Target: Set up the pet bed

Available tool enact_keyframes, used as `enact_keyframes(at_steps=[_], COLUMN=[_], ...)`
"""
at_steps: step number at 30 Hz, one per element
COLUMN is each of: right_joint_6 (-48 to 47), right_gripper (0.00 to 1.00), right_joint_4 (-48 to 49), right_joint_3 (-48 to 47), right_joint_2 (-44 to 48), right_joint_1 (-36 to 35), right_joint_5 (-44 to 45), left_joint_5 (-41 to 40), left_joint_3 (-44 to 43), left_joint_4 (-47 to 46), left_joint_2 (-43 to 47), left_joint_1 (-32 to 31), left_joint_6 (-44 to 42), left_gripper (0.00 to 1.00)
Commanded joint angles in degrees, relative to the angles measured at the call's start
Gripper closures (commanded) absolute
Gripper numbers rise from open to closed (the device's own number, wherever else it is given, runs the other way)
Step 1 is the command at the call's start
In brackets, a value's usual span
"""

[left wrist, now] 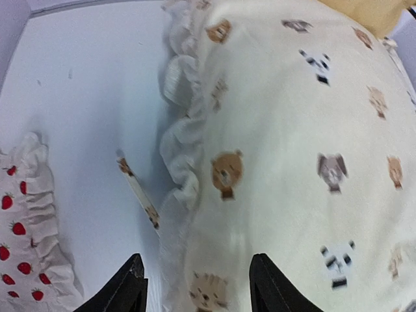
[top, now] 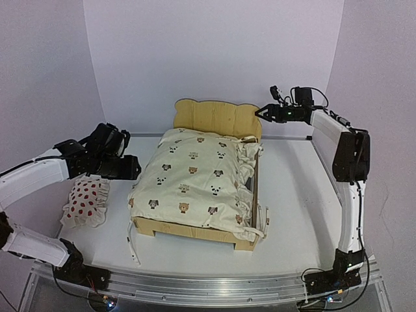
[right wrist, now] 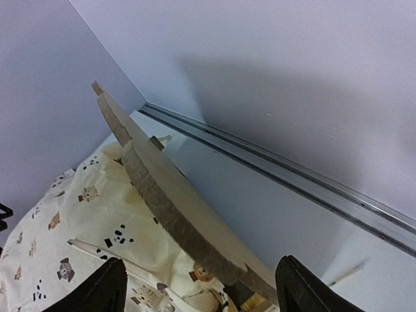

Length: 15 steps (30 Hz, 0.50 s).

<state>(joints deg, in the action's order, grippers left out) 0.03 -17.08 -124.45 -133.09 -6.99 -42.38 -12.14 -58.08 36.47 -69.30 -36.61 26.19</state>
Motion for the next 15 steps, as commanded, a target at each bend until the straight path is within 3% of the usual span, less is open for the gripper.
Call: enact_keyframes(at_steps=[1,6,10,15], right_joint_6=[7.5,11.8,13.1,10.9], right_gripper=[0.24,0.32,0.46,0.71], right_joint_4=[9.3,18.5,20.9,21.0], right_joint_3=[-6.3,-6.2,-6.3,-1.5], right_joint_2=[-5.0,-7.1,-8.4,-5.4], right_joint_1=[-0.2,-0.3,-0.3,-0.2], right_joint_5=[-12.4,-14.7,-15.3,-13.7], left_joint_5=[19.8,40.9,44.9,41.4], left_joint_3=[4.3,9.3,11.1,10.2], left_joint_4=[1.9,-5.6,-7.8,-8.0], left_joint_2=[4.8,6.7,4.2,-3.0], left_joint_1=[-2.0,-3.9,-6.6,-12.7], left_joint_6=[-3.2,-7.1,-8.2,-7.2], left_gripper=[0.48,0.54,0.56,0.58])
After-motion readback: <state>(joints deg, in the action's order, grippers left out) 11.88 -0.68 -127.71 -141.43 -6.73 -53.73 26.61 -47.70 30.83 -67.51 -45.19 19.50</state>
